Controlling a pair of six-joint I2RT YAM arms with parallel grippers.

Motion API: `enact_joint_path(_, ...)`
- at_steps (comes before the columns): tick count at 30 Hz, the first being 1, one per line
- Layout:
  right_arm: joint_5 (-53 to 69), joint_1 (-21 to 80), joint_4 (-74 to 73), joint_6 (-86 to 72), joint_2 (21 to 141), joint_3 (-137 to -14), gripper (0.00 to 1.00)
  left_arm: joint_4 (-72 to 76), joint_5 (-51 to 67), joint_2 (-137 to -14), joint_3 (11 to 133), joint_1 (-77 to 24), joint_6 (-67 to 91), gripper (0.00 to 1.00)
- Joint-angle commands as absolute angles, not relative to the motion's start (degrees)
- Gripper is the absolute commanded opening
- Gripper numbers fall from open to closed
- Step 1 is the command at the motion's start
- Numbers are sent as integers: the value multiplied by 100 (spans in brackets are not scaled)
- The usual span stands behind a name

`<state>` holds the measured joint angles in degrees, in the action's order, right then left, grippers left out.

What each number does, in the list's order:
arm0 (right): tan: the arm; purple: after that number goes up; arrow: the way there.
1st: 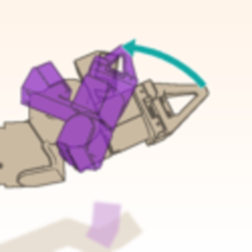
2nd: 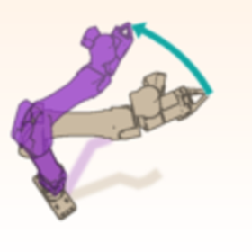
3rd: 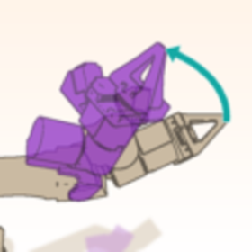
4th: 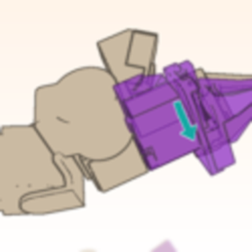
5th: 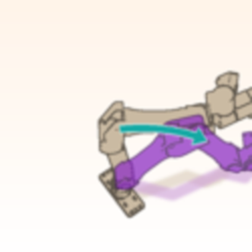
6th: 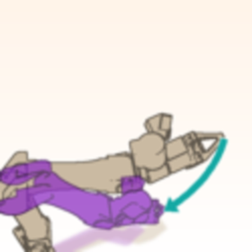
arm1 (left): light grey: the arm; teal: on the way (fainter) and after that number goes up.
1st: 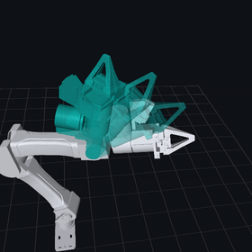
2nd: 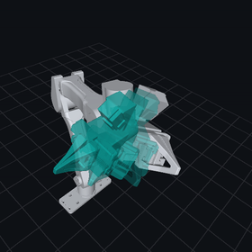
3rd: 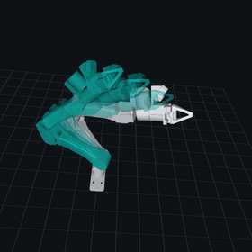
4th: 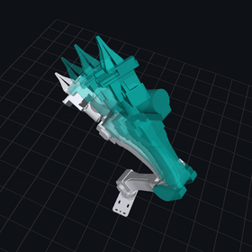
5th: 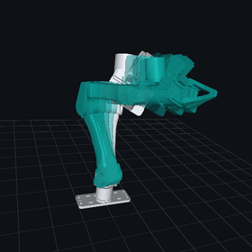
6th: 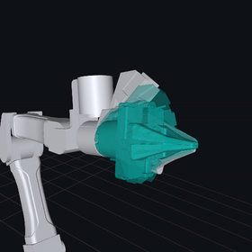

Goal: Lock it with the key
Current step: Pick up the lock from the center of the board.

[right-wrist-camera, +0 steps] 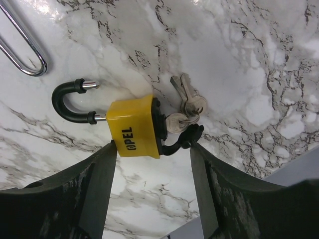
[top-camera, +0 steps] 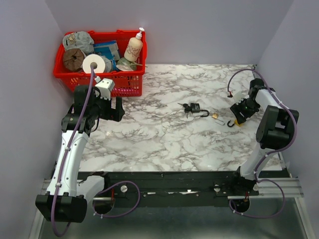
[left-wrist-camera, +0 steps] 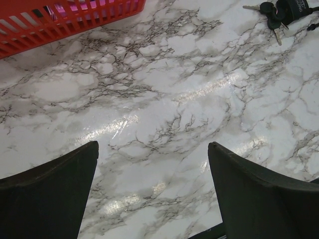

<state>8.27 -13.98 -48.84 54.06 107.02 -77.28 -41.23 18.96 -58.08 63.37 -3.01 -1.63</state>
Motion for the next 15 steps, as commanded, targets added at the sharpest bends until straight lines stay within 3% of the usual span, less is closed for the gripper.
enact_joint_path(1, 958, -1424, -4939, 5423, 10933, -7699, 65, -3973, 2057, -5845, 6425, -299, -105, 99)
enact_joint_path(15, 1178, -1424, -4852, 5396, 10872, -7339, 59, -3894, 2057, -5862, 6381, -299, -70, 99)
